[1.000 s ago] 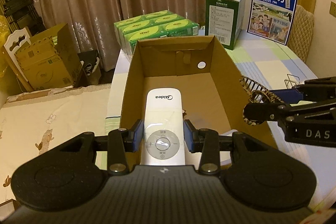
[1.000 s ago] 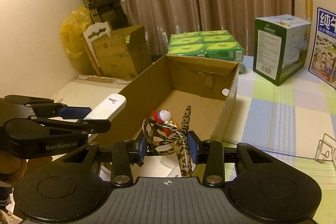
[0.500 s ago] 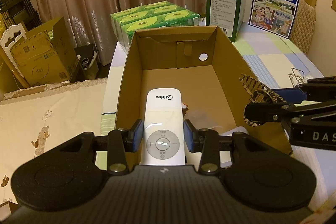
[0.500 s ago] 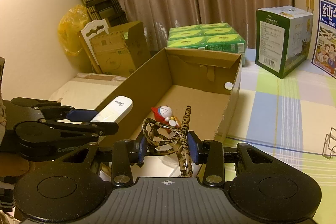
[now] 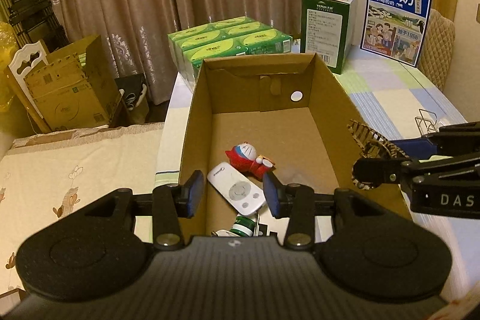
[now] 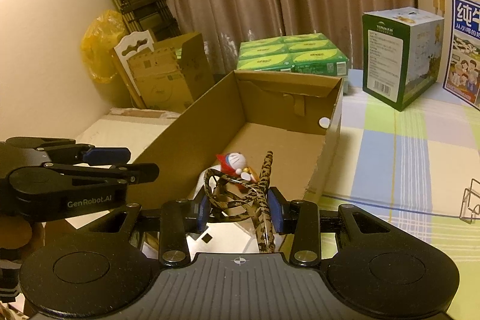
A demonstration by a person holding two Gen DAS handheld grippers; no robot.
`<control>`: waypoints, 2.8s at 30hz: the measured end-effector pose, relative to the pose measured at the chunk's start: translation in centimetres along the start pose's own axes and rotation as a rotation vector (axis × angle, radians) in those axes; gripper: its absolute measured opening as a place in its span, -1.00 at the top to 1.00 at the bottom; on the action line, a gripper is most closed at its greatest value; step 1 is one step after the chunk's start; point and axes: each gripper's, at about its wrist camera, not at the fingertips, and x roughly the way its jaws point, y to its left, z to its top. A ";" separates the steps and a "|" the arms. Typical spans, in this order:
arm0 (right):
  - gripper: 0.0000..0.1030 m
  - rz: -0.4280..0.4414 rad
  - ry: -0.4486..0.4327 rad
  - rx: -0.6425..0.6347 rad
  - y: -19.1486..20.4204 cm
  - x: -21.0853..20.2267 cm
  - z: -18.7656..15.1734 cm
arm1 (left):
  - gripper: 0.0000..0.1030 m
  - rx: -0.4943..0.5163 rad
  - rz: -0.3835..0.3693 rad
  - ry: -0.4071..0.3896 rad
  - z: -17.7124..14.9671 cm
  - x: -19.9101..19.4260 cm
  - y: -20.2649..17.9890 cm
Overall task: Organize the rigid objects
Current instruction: 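Lower the white remote into the box and open the left tool while the right tool lowers the spiral, then open the right tool to drop the leopard-print spiral into the box, then move both tools back toward the wire rack and clear floss box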
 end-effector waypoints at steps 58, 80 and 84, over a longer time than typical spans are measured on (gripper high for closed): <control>0.26 -0.042 -0.095 0.112 -2.8 -8.6 -2.7 | 0.26 -0.091 -0.067 -0.055 -1.4 -6.4 -3.5; 0.03 -0.247 -0.159 0.224 -11.4 -21.0 -8.3 | 0.00 -0.038 -0.210 -0.100 -1.5 -9.5 -15.1; -0.05 -0.295 -0.157 0.259 -13.9 -22.5 -9.5 | -0.11 -0.021 -0.240 -0.091 -1.4 -8.9 -17.1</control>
